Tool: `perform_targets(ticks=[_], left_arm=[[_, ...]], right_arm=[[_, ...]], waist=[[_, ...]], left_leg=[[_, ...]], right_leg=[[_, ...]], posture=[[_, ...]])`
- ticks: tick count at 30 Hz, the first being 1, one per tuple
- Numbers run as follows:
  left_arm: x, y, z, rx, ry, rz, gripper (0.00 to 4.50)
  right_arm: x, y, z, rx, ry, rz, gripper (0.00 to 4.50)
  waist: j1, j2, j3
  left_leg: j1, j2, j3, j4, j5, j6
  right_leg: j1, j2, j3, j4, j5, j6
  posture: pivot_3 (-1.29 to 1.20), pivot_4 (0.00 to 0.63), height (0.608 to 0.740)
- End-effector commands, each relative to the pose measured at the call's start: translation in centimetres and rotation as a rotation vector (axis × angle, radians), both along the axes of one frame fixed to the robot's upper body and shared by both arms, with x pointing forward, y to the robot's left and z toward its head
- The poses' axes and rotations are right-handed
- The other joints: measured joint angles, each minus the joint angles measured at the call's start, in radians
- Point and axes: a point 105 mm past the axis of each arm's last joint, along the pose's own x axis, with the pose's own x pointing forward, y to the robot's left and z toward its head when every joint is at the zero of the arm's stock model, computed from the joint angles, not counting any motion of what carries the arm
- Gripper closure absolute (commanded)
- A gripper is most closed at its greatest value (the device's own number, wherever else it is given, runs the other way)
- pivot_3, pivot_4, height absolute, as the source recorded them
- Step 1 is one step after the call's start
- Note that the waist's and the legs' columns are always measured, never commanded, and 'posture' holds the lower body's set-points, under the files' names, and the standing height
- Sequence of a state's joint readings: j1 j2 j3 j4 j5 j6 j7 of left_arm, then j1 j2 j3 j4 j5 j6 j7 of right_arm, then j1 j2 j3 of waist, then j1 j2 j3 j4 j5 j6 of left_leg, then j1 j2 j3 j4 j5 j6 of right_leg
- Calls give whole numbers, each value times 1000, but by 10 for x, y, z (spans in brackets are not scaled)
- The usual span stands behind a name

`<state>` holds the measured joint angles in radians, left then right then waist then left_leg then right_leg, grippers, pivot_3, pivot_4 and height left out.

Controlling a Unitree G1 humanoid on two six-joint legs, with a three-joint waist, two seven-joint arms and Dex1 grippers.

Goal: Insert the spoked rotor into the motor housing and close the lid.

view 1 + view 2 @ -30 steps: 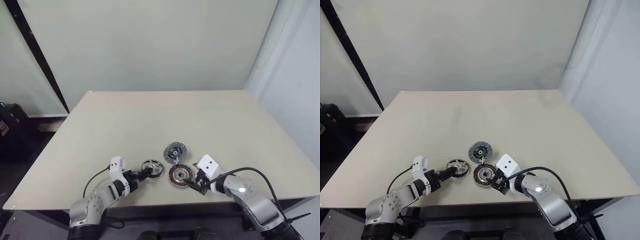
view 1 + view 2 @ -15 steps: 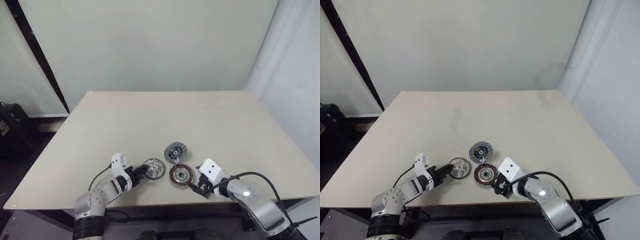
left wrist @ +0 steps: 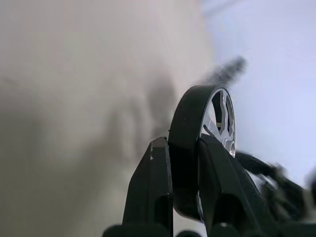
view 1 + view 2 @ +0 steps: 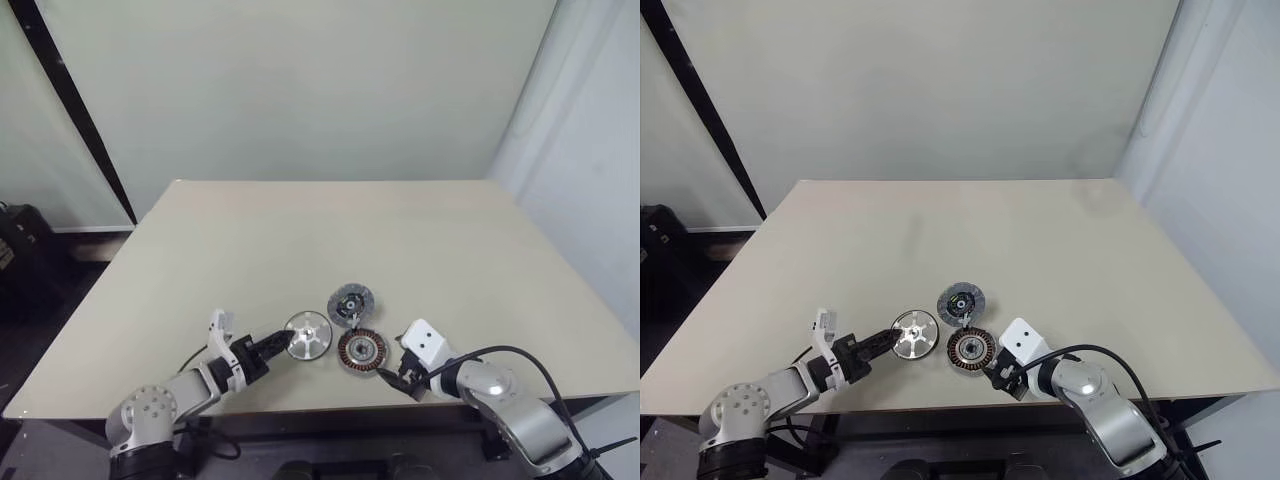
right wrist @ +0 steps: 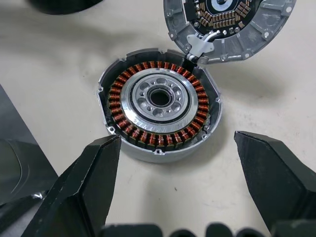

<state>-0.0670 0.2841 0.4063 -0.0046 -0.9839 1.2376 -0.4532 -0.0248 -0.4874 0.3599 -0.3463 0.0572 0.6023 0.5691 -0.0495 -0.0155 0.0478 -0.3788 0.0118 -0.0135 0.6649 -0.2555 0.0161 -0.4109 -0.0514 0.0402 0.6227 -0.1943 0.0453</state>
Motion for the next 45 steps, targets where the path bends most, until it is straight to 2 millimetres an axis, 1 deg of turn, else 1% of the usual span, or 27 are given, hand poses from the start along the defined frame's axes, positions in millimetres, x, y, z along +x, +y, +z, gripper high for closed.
perform_targets(ticks=[1,5,9,13,20,27,36,41,45], left_arm=[[4,-22,12,-32,-47,-61,4178],[12,-50,10,-56,-48,-90,4178],[19,-63,2,-45,-27,-102,4178],[25,-66,-7,-10,-9,-95,4178],[29,-74,-14,-2,7,-116,4178],[31,-84,-17,-12,16,-131,4178],[33,-88,-24,-11,35,-121,4178],[30,-93,-26,-17,42,-152,4178],[29,-89,-23,-23,37,-153,4178]], right_arm=[[7,-4,9,12,-39,-21,472],[7,-4,6,8,-30,-25,472],[6,-6,5,5,-26,-34,472],[6,-7,6,7,-30,-50,472],[6,-7,6,9,-32,-65,472],[4,-9,5,7,-27,-73,472],[3,-11,5,3,-23,-77,472],[3,-12,5,1,-21,-80,472],[3,-13,4,-2,-19,-84,472]], waist=[[0,0,0],[1,-1,1],[-1,-2,1],[0,-2,1],[0,-2,1],[0,-2,1],[0,-2,1],[0,-2,1],[0,-2,1]], left_leg=[[0,0,0,0,0,0],[0,-1,0,0,0,0],[0,0,1,0,0,0],[0,0,0,-2,1,1],[-1,0,0,-3,2,3],[-1,0,0,-2,2,3],[-1,-1,0,-2,2,3],[0,-1,0,-1,0,0],[0,-1,0,0,0,0]], right_leg=[[0,0,0,0,0,0],[1,0,0,0,0,0],[0,0,0,0,0,0],[0,1,0,1,0,0],[0,1,0,0,0,0],[0,1,0,0,0,0],[0,1,0,0,0,0],[1,1,0,-1,0,0],[1,0,0,-1,0,0]], posture=[[0,0,740],[0,0,740],[0,0,740],[0,0,740],[0,0,740],[0,0,740],[0,0,740],[0,0,740],[0,0,740]])
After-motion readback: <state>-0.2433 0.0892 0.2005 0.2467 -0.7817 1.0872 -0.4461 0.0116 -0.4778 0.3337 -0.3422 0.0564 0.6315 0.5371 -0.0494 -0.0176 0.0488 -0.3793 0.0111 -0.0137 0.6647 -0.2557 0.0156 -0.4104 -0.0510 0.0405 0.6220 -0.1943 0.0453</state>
